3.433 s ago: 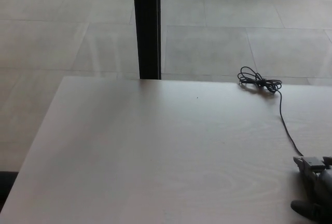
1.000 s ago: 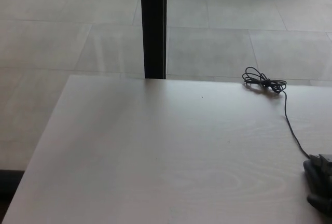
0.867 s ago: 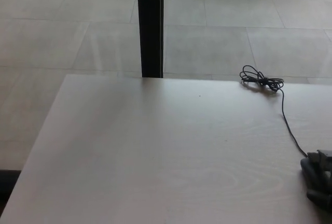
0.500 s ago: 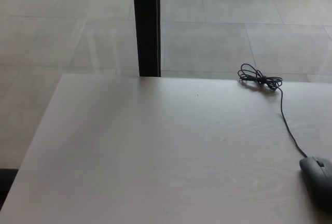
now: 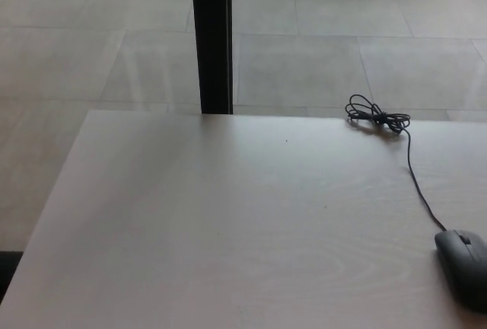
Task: The robot uses its right fingers to click on the left button of the black mouse placed on the table.
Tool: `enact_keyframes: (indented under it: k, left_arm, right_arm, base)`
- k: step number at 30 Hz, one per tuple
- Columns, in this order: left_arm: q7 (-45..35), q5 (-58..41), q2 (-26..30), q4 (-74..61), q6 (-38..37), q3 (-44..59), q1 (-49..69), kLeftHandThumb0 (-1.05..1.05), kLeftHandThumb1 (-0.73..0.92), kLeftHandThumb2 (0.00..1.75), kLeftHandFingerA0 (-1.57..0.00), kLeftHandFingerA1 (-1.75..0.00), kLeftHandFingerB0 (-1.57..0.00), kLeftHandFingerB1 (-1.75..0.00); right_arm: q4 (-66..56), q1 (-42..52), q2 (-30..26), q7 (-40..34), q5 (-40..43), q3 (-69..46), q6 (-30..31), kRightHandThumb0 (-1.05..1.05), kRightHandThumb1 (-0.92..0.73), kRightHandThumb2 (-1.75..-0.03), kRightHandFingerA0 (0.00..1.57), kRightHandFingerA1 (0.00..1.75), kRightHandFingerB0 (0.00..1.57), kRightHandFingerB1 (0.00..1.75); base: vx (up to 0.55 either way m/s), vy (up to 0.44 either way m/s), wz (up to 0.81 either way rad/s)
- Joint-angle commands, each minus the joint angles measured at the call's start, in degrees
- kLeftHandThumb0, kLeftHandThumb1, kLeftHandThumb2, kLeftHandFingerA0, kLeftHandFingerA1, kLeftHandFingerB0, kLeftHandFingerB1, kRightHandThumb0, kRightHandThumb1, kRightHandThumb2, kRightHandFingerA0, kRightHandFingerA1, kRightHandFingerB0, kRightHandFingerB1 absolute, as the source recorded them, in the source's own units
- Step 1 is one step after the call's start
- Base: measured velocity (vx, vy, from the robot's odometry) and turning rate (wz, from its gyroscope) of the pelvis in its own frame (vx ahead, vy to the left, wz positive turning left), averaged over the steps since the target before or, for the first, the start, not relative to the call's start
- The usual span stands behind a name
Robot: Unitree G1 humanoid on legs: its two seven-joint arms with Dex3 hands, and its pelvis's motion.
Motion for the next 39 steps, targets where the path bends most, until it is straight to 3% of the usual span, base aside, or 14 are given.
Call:
enact_keyframes:
  k: [1,2,10,13,14,15,18,22,23,24,28,35,36,39]
  left_arm:
    - [0.45,-0.26,0.77,-0.19,-0.75,0.06,0.25,-0.99,0.91,0.90,-0.60,-0.79,-0.37,-0.46]
    - [0.48,-0.24,0.77,-0.18,-0.64,0.04,0.25,-0.94,0.87,1.26,-0.61,-0.80,-0.31,-0.52]
    - [1.09,0.59,0.34,-0.36,-1.32,-0.72,0.33,-1.01,0.92,0.94,-0.73,-0.95,-0.32,-0.44]
    - [0.52,-0.46,0.16,-0.10,-1.33,0.18,0.02,-1.04,0.92,0.87,-0.75,-0.90,-0.34,-0.45]
    - [0.76,-0.29,0.05,-0.19,-1.45,0.04,0.01,-0.93,0.83,1.32,-0.71,-0.90,-0.30,-0.52]
    - [0.85,-0.26,-0.10,-0.34,-1.69,0.03,0.12,-1.02,0.91,0.88,-0.71,-0.88,-0.31,-0.44]
    - [1.47,-0.76,-0.30,-0.05,-1.44,0.56,-0.10,-1.01,0.92,0.90,-0.67,-0.80,-0.35,-0.45]
    - [1.46,-0.71,-0.07,-0.08,-0.94,0.53,-0.61,-0.95,0.85,1.24,-0.59,-0.76,-0.34,-0.54]
    - [0.65,-0.71,0.01,0.04,-0.95,0.47,-0.73,-0.96,0.86,1.25,-0.57,-0.75,-0.32,-0.53]
    - [0.60,-0.66,-0.02,0.00,-0.87,0.41,-0.71,-0.95,0.86,1.24,-0.52,-0.72,-0.30,-0.53]
    - [0.83,-0.93,-0.14,0.12,-0.86,0.70,-0.73,-0.99,0.92,0.86,-0.53,-0.70,-0.34,-0.46]
    - [1.36,-0.48,-0.11,0.08,-0.24,0.23,-0.26,-0.94,0.85,1.24,-0.63,-0.78,-0.33,-0.54]
    - [1.71,-1.18,-0.04,0.22,0.42,0.88,-0.51,-0.97,0.92,0.83,-0.77,-0.81,-0.38,-0.47]
    - [0.65,-1.07,-0.37,0.07,-0.08,0.75,0.08,-0.93,0.83,1.23,-0.52,-0.73,-0.32,-0.54]
  right_arm:
    - [3.96,8.51,5.47,-2.83,8.81,-9.36,2.68,-0.90,-0.91,-0.73,0.66,1.29,0.23,0.41]
    - [5.41,8.85,7.25,-3.22,10.60,-10.78,1.83,-0.86,-0.92,-0.70,0.68,1.36,0.25,0.37]
    - [14.32,8.82,16.81,-4.76,18.56,-16.38,0.22,-0.70,-0.90,-0.67,0.86,1.61,0.21,0.31]
    - [8.47,11.47,24.54,-7.84,18.67,-15.96,2.44,-0.49,-0.67,-1.11,0.58,0.70,0.05,0.44]
    - [8.57,11.22,25.57,-8.65,19.32,-16.72,3.30,-0.70,-0.88,-0.68,0.84,1.17,0.21,0.33]
    - [9.12,10.50,27.61,-10.55,20.61,-18.14,4.56,-0.68,-0.76,-1.01,0.98,1.21,0.27,0.48]
    - [10.34,9.07,29.40,-12.57,23.08,-20.87,6.16,-0.64,-0.92,-0.72,0.92,1.60,0.38,0.40]
    - [9.42,8.68,32.18,-13.17,26.54,-23.67,10.39,-0.63,-0.92,-0.71,0.85,1.32,0.58,0.63]
    - [9.89,9.02,32.86,-12.81,27.05,-23.75,9.71,-0.54,-0.74,-1.11,0.85,0.81,0.39,0.57]
    - [10.04,9.00,33.04,-12.94,27.29,-23.89,10.18,-0.64,-0.92,-0.69,0.87,0.88,0.55,0.46]
    - [12.71,9.35,32.78,-11.74,28.08,-23.17,8.86,-0.64,-0.92,-0.68,0.77,0.80,0.40,0.38]
    - [16.39,12.24,33.21,-7.83,31.75,-21.04,5.41,-0.67,-0.92,-0.69,0.54,0.53,0.20,0.33]
    - [16.93,12.18,32.99,-8.52,31.92,-20.92,6.08,-0.54,-0.68,-1.10,0.72,0.78,0.06,0.44]
    - [17.67,12.79,32.34,-8.54,32.59,-19.76,5.40,-0.71,-0.86,-0.71,0.68,0.64,0.26,0.36]
  base:
    - [0.00,0.000,0.00]
    - [0.00,0.000,0.00]
    - [0.00,0.000,0.00]
    - [0.00,0.000,0.00]
    - [0.00,0.000,0.00]
    - [0.00,0.000,0.00]
    - [0.00,0.000,0.00]
    - [0.00,0.000,0.00]
    - [0.00,0.000,0.00]
    - [0.00,0.000,0.00]
    - [0.00,0.000,0.00]
    - [0.00,0.000,0.00]
    - [0.00,0.000,0.00]
    - [0.00,0.000,0.00]
